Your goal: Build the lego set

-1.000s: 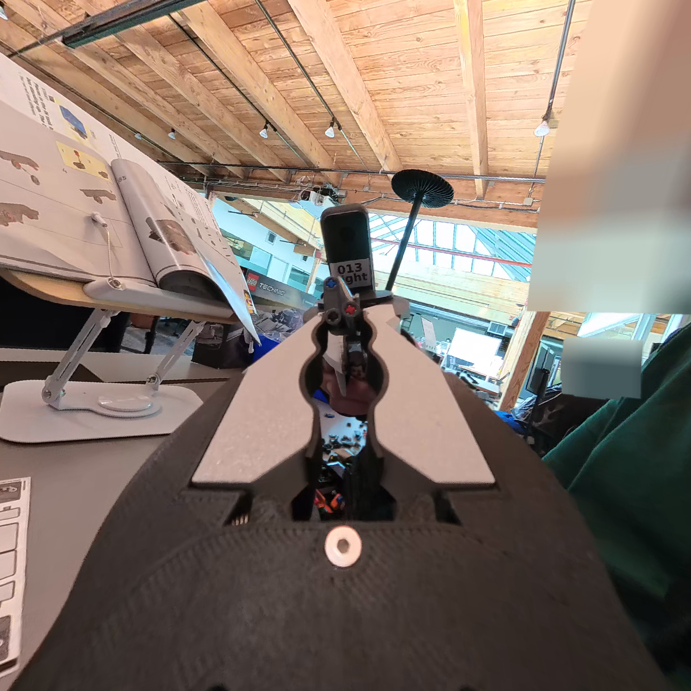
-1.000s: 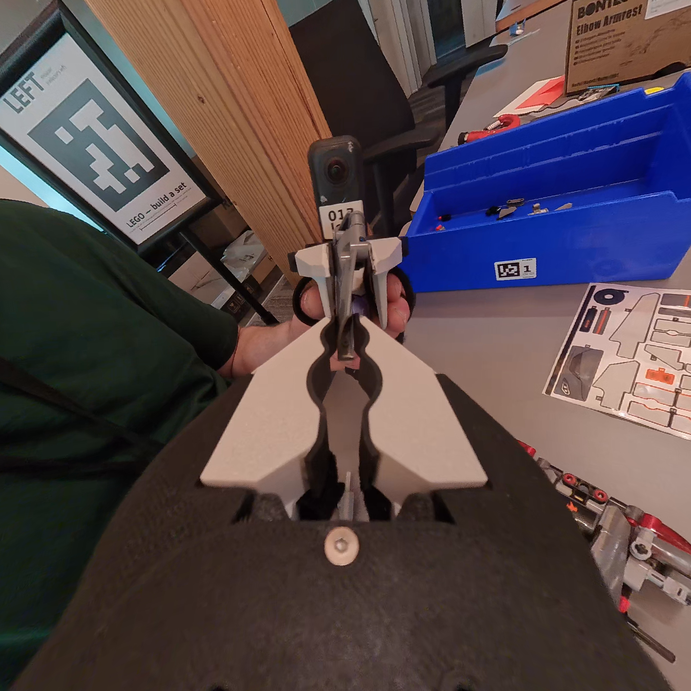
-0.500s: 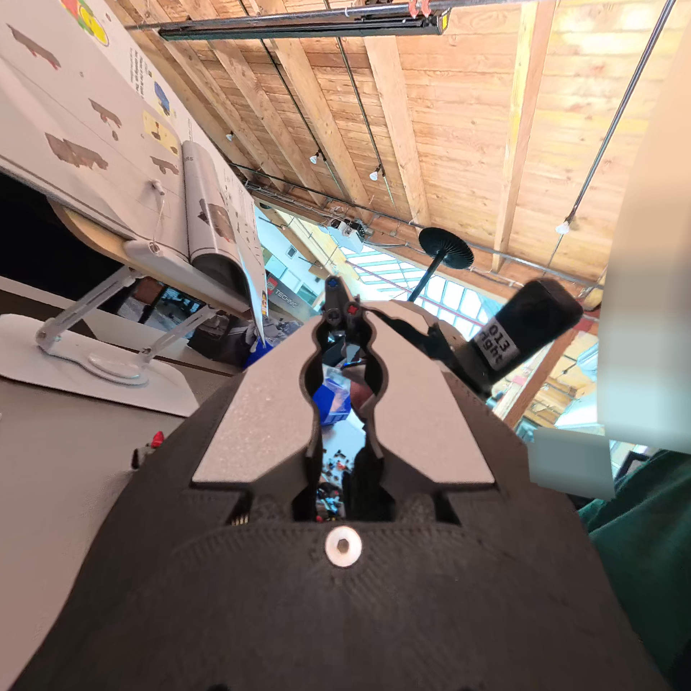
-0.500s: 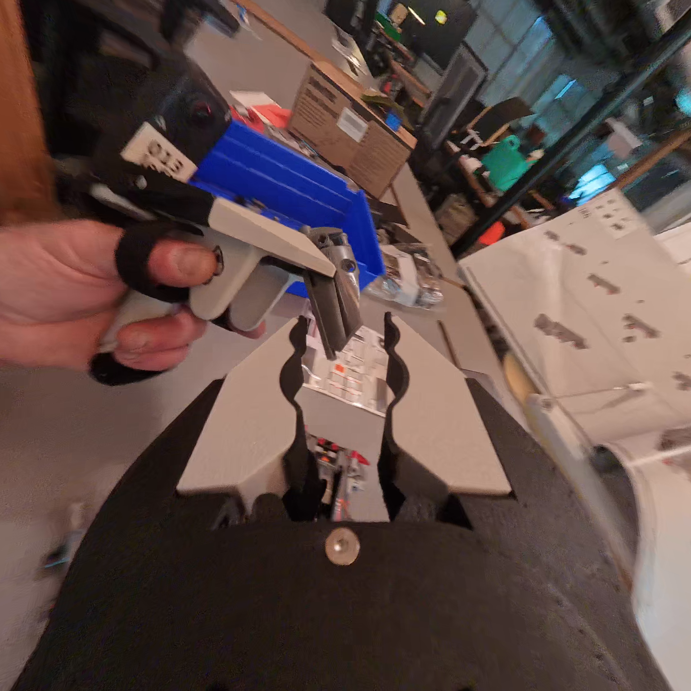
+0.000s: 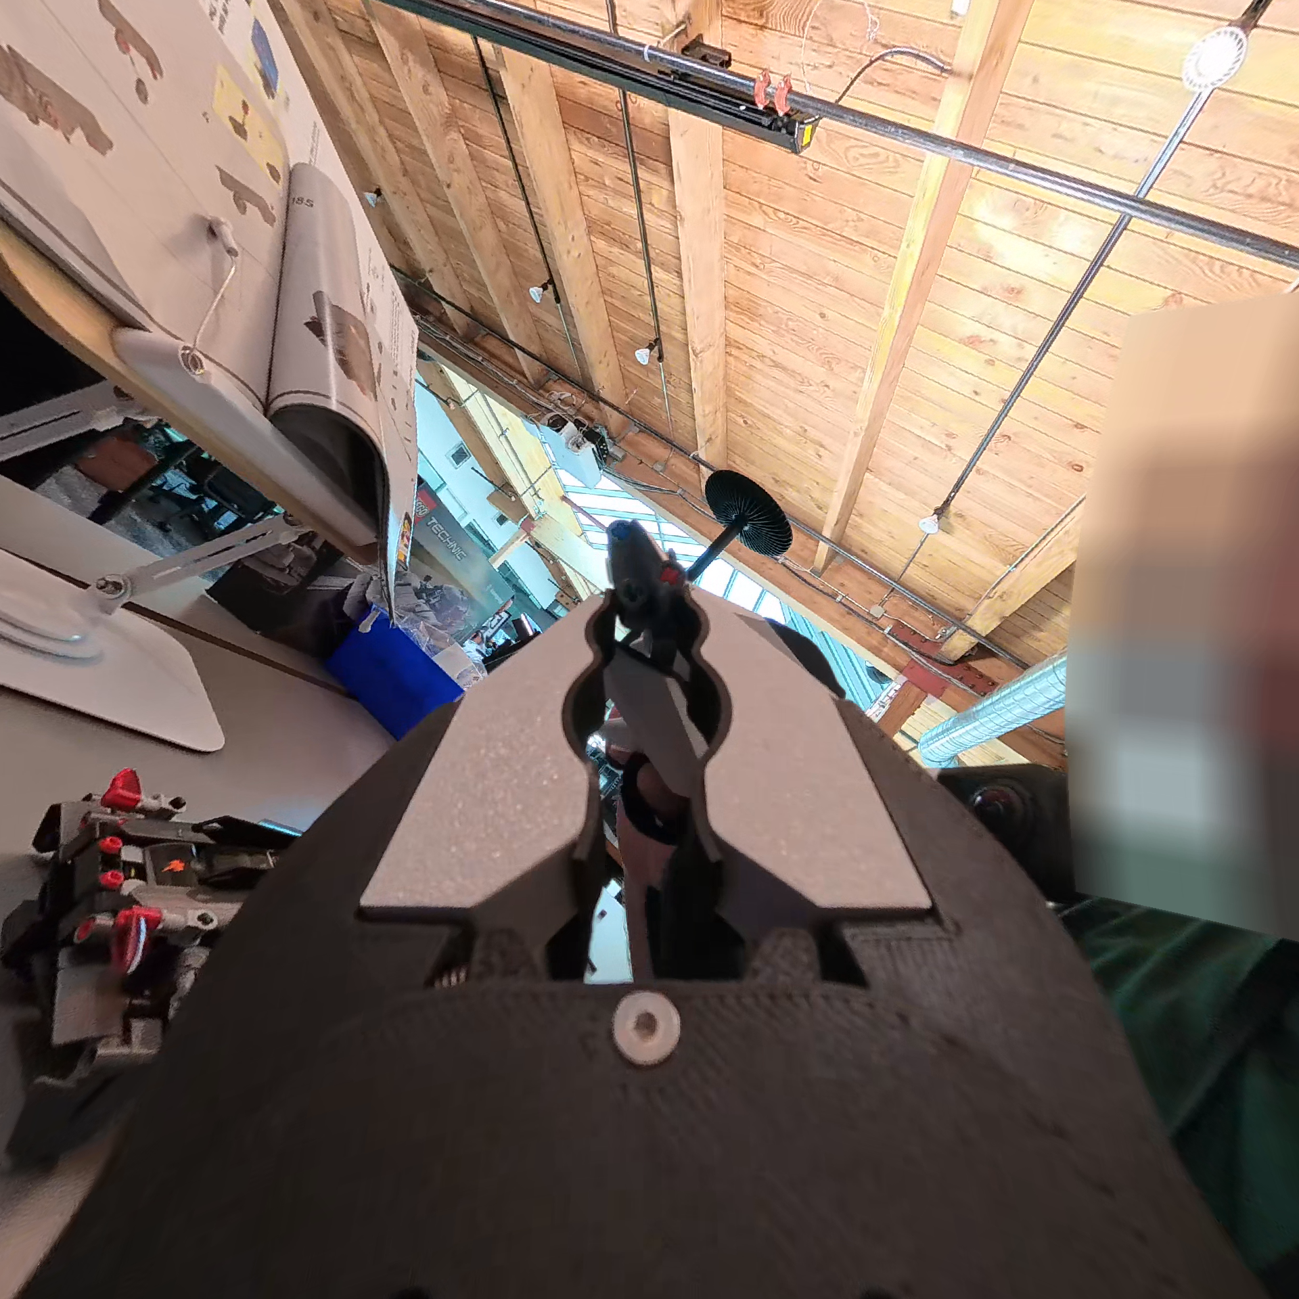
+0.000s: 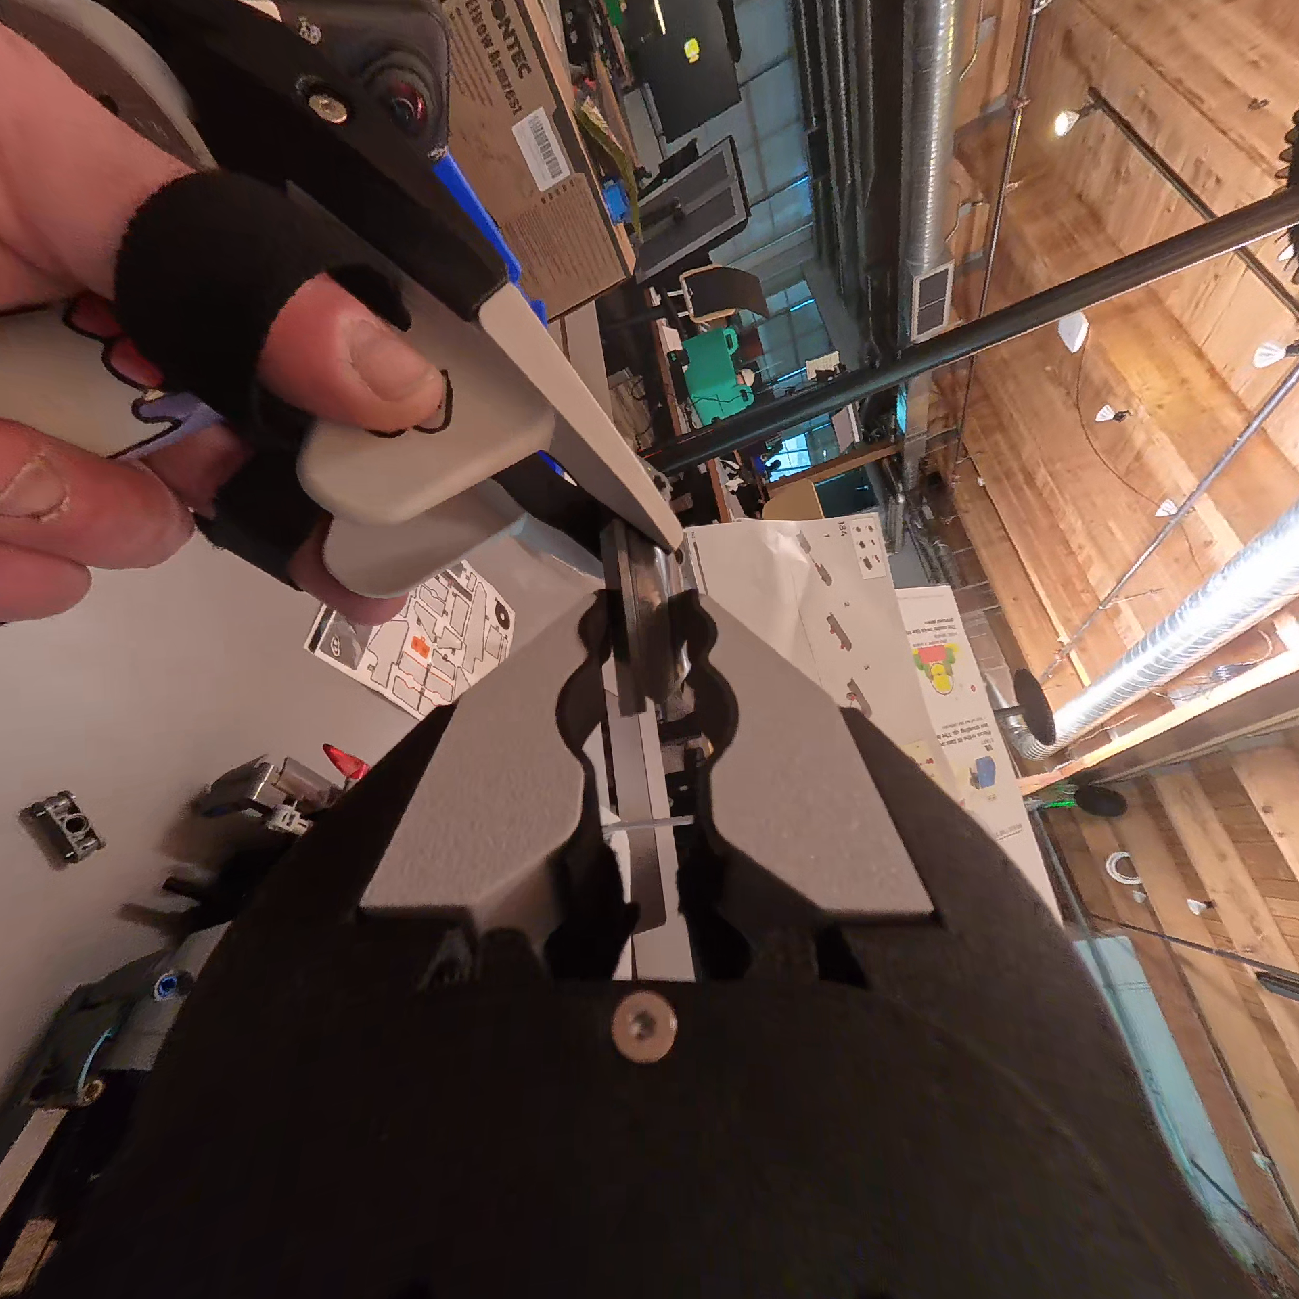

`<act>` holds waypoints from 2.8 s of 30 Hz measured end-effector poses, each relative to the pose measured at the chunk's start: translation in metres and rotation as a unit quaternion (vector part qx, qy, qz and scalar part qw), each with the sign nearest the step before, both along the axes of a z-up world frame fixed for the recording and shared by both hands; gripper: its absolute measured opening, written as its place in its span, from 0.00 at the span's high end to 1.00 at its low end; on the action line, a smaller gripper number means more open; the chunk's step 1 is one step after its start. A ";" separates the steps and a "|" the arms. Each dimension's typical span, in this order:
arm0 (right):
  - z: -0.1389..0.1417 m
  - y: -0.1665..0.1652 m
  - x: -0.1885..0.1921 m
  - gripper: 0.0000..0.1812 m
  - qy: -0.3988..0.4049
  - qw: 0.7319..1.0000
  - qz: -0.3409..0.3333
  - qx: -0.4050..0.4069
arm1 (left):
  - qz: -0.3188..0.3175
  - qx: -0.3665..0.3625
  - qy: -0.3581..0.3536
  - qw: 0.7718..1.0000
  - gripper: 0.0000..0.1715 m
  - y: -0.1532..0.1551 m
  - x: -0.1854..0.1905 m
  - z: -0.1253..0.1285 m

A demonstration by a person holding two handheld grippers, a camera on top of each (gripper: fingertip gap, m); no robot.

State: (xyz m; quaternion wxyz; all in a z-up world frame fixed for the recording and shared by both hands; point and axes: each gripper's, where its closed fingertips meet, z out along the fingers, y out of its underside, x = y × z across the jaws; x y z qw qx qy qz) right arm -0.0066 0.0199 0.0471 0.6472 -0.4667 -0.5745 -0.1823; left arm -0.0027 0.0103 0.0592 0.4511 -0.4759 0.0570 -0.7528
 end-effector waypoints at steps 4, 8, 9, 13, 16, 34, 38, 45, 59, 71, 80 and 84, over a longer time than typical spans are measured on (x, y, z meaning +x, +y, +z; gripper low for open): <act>0.002 0.001 0.001 0.90 0.027 0.999 0.016 -0.035 | 0.005 0.016 0.004 1.000 0.88 -0.002 0.000 0.005; 0.006 0.001 0.006 0.91 0.092 0.990 0.048 -0.100 | 0.023 0.046 0.021 0.998 0.86 -0.006 0.000 0.007; 0.008 0.001 0.007 0.91 0.113 0.984 0.061 -0.120 | 0.034 0.055 0.032 0.997 0.85 -0.006 0.000 0.006; 0.012 -0.004 0.013 0.90 0.184 0.946 0.121 -0.237 | 0.081 0.107 0.073 0.988 0.82 -0.007 -0.006 0.006; 0.005 -0.010 0.014 0.90 0.205 0.896 0.164 -0.357 | 0.117 0.155 0.132 0.972 0.80 -0.006 -0.005 0.005; -0.007 -0.040 0.005 0.91 0.247 0.686 0.300 -0.615 | 0.084 0.213 0.104 0.968 0.90 -0.024 0.005 0.013; -0.001 -0.023 0.008 0.85 0.282 0.725 0.275 -0.564 | 0.109 0.174 0.075 0.976 0.90 -0.010 -0.006 0.015; -0.005 -0.015 0.005 0.94 0.292 0.730 0.248 -0.566 | 0.102 0.121 0.031 0.987 0.90 0.003 -0.011 0.010; 0.007 -0.015 0.018 0.97 0.353 0.597 0.330 -0.641 | 0.132 0.170 0.082 0.973 0.88 -0.006 0.001 0.013; 0.003 -0.021 0.014 0.97 0.324 0.603 0.323 -0.654 | 0.114 0.175 0.107 0.972 0.92 -0.010 0.018 0.004; 0.000 -0.014 0.011 0.90 0.329 0.646 0.282 -0.629 | 0.122 0.165 0.081 0.975 0.94 -0.006 0.005 0.007; 0.000 -0.013 0.019 0.88 0.337 0.659 0.265 -0.618 | 0.122 0.163 0.077 0.976 0.94 -0.004 0.000 0.007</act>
